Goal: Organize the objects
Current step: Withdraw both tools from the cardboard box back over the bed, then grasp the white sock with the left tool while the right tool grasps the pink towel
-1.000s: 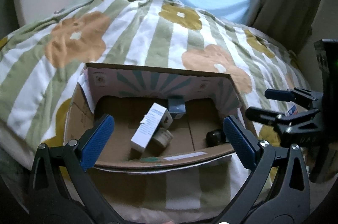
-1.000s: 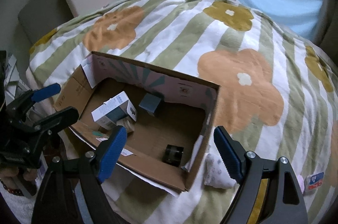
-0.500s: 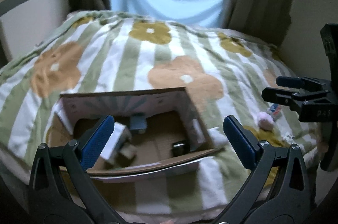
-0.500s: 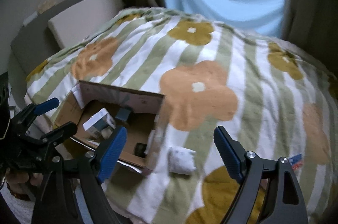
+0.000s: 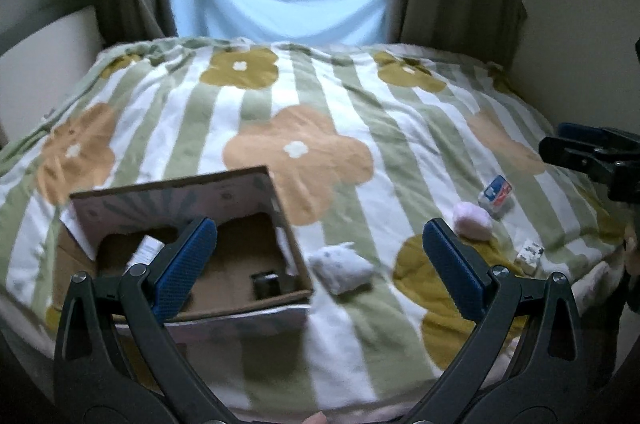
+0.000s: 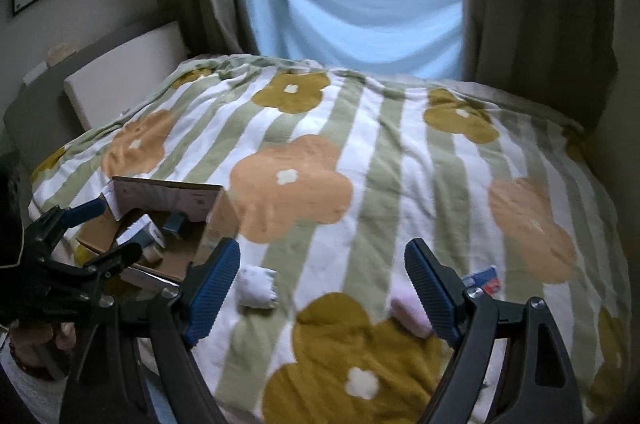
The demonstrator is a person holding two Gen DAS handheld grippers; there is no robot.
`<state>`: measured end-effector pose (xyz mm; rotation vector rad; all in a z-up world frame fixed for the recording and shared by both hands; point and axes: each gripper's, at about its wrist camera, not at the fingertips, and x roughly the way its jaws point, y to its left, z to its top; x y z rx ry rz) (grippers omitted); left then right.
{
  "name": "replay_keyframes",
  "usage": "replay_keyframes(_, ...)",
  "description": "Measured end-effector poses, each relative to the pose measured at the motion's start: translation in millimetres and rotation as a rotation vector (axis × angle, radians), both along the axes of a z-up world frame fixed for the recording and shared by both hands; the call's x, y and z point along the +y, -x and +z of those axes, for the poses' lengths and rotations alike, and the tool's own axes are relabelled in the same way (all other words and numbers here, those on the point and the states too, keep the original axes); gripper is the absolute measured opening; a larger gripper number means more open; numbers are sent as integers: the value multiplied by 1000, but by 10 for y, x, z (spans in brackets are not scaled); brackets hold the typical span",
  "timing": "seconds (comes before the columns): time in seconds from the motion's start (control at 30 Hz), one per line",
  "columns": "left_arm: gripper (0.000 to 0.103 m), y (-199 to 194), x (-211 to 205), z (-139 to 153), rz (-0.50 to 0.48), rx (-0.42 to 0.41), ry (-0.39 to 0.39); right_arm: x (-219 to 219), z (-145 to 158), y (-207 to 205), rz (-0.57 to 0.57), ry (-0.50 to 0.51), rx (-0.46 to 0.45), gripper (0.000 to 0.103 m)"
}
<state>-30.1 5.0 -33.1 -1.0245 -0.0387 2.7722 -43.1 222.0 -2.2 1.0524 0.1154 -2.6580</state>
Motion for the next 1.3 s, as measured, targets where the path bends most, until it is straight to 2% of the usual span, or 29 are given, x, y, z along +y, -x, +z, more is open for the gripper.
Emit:
replay_keyframes(0.27, 103, -18, 430, -221, 20, -34, 17, 534, -212, -43, -20, 37, -27, 82)
replay_keyframes(0.43, 103, -3, 624, -425, 40, -77, 12, 774, -458, 12, -9, 49, -64, 82)
replay_keyframes(0.63, 103, 19, 902, -700, 58, -100, 51, 990, -782, 88, -1, 51, -105, 82)
replay_keyframes(0.97, 103, 209, 1296, -1196, 73, -150, 94, 1130, -1376, 286, -2, 67, -181, 82)
replay_keyframes(1.3, 103, 505, 1284, -1652, 139, -245, 85, 1156, -1739, 499, -2, 53, -225, 82)
